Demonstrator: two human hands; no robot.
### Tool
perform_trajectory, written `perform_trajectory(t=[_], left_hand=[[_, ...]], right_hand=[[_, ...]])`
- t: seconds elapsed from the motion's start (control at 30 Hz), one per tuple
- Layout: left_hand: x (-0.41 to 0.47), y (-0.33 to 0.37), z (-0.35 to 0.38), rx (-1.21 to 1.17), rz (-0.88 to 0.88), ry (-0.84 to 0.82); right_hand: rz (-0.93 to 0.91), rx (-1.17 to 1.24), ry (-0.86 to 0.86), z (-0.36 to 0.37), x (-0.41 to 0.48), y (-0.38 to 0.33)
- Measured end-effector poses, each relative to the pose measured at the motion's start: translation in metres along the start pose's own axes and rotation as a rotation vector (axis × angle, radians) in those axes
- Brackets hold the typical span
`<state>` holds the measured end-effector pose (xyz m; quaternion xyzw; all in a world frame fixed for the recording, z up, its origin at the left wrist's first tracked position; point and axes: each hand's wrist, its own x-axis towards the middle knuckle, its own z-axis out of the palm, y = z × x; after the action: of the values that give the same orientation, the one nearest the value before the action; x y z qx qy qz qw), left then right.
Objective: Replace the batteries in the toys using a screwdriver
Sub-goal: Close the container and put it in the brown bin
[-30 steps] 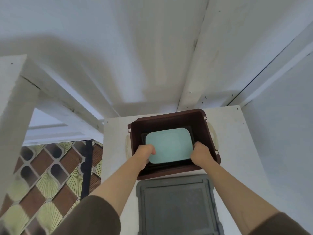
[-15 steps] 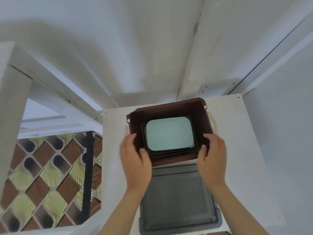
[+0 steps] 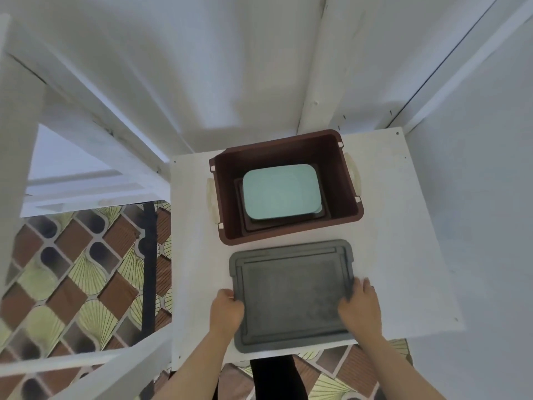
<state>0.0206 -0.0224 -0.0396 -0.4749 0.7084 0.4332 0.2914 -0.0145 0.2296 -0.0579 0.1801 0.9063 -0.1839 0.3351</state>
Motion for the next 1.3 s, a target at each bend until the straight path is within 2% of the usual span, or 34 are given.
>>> perform_trajectory(t=[0.1, 0.2, 0.33, 0.47, 0.63, 0.7, 0.9, 1.1, 1.3], left_hand=[[0.002, -0.002, -0.001, -0.084, -0.033, -0.007], [0.003, -0.001, -0.009, -0.173, -0.008, 0.004], [-0.005, 0.002, -0.030, -0.207, 0.109, 0.035], [-0.027, 0.004, -0.056, -0.259, 0.226, -0.022], [-0.060, 0.018, -0.090, -0.269, 0.357, -0.022], [-0.069, 0.032, -0.106, -0.328, 0.410, -0.005], [-0.062, 0.100, -0.132, -0.461, 0.541, 0.124], [-0.015, 0.153, -0.120, -0.429, 0.481, 0.186], [0.011, 0.162, -0.100, -0.312, 0.444, 0.159]], right_hand=[[0.024, 0.262, 0.101, -0.002, -0.007, -0.003], [0.060, 0.524, 0.125, -0.015, -0.016, -0.005], [0.009, 0.605, 0.167, -0.032, -0.019, -0.005], [-0.026, 0.633, 0.209, -0.053, -0.026, -0.007], [-0.165, 0.523, 0.274, -0.092, -0.038, -0.023], [-0.241, 0.549, 0.285, -0.116, -0.045, -0.038], [-0.422, 0.571, 0.329, -0.174, -0.033, -0.089], [-0.406, 0.390, 0.390, -0.182, 0.022, -0.130], [-0.423, 0.196, 0.378, -0.170, 0.064, -0.143]])
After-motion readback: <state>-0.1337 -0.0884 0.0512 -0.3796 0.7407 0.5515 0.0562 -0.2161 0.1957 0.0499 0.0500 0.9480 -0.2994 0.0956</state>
